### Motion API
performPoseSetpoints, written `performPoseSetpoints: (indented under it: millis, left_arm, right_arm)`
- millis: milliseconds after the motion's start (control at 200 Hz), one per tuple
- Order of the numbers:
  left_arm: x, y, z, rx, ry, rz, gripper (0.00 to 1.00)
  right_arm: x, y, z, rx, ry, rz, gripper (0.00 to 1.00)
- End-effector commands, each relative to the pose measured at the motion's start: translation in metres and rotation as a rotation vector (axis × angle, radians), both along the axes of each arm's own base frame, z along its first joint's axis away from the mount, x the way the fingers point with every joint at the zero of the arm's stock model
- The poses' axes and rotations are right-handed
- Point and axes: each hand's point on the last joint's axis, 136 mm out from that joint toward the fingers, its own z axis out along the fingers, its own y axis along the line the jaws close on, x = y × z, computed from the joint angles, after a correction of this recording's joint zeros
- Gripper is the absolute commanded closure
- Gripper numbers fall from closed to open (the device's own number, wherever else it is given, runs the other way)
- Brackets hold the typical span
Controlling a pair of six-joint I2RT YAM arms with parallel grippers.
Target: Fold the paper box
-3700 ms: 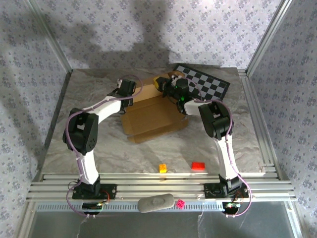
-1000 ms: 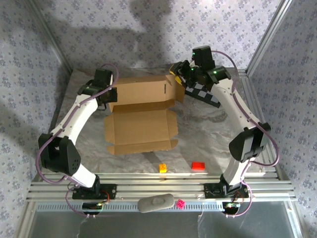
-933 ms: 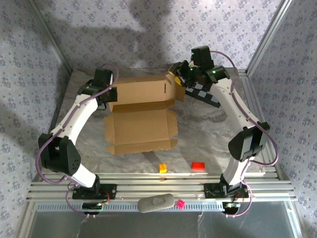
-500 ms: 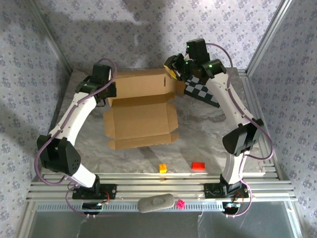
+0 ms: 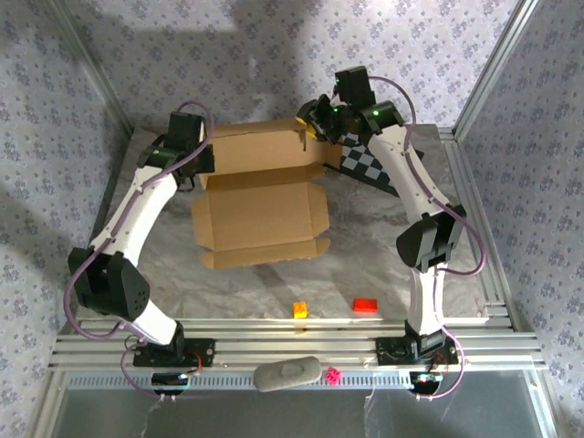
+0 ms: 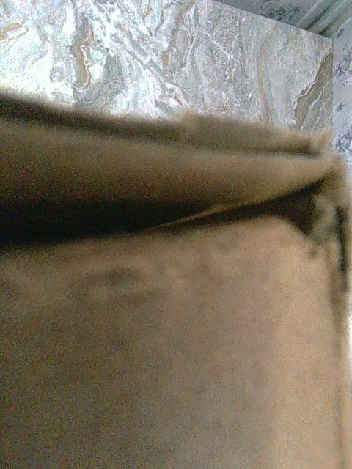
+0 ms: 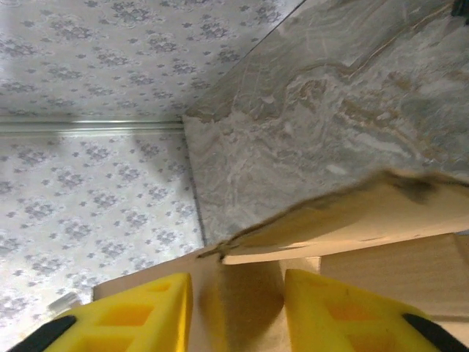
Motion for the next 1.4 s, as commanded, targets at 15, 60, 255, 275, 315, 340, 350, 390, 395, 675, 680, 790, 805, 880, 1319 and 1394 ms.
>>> performPoseSetpoints:
  millis: [15,60,255,275,315,340,350,390,395,675,680,790,805,880,1319,1394]
  left_arm:
    - [0.006,-0.003,0.013,-0.034,-0.028,0.006,1.0]
    - [0.006,-0.003,0.013,-0.038,-0.028,0.007,1.0]
    - [0.008,-0.005,0.016,-0.061,-0.035,0.017,1.0]
    - [0.008,-0.005,0.017,-0.063,-0.038,0.018,1.0]
    - [0.009,-0.005,0.019,-0.068,-0.042,0.02,1.0]
    - [0.009,-0.005,0.02,-0.071,-0.042,0.021,1.0]
    - [0.009,-0.005,0.02,-0.074,-0.043,0.021,1.0]
    - [0.01,-0.003,0.023,-0.084,-0.045,0.03,1.0]
    - [0.01,-0.003,0.024,-0.086,-0.046,0.031,1.0]
    - [0.02,0.017,0.051,-0.263,-0.072,0.067,1.0]
    - [0.02,0.017,0.051,-0.266,-0.073,0.067,1.0]
    - [0.021,0.02,0.058,-0.305,-0.082,0.07,1.0]
    - [0.021,0.02,0.059,-0.308,-0.084,0.068,1.0]
    - [0.022,0.02,0.062,-0.313,-0.088,0.065,1.0]
    - [0.024,0.02,0.064,-0.381,-0.09,0.09,1.0]
    - [0.025,0.019,0.064,-0.388,-0.091,0.092,1.0]
  right_arm:
    - [-0.002,0.011,0.016,0.068,-0.005,0.015,0.79]
    - [-0.001,0.011,0.019,0.08,-0.004,0.008,0.86]
    - [0.001,0.008,0.023,0.121,0.028,-0.038,1.0]
    - [0.001,0.008,0.024,0.124,0.027,-0.043,1.0]
    - [0.002,0.006,0.027,0.13,0.021,-0.049,1.0]
    - [0.003,0.005,0.031,0.139,0.01,-0.049,1.0]
    - [0.003,0.005,0.032,0.14,0.004,-0.046,1.0]
    - [0.004,0.0,0.038,0.14,-0.01,-0.048,0.85]
    - [0.004,-0.001,0.039,0.138,-0.015,-0.048,0.82]
    - [-0.017,-0.1,0.062,0.046,-0.25,-0.138,0.44]
    - [-0.018,-0.103,0.062,0.051,-0.253,-0.143,0.44]
    - [-0.028,-0.143,0.027,0.126,-0.216,-0.227,0.61]
    - [-0.029,-0.146,0.021,0.131,-0.205,-0.232,0.64]
    - [-0.029,-0.141,-0.001,0.174,-0.166,-0.2,0.7]
    - [0.022,-0.068,-0.018,0.276,-0.108,-0.034,0.58]
    - [0.021,-0.057,-0.019,0.28,-0.11,-0.019,0.57]
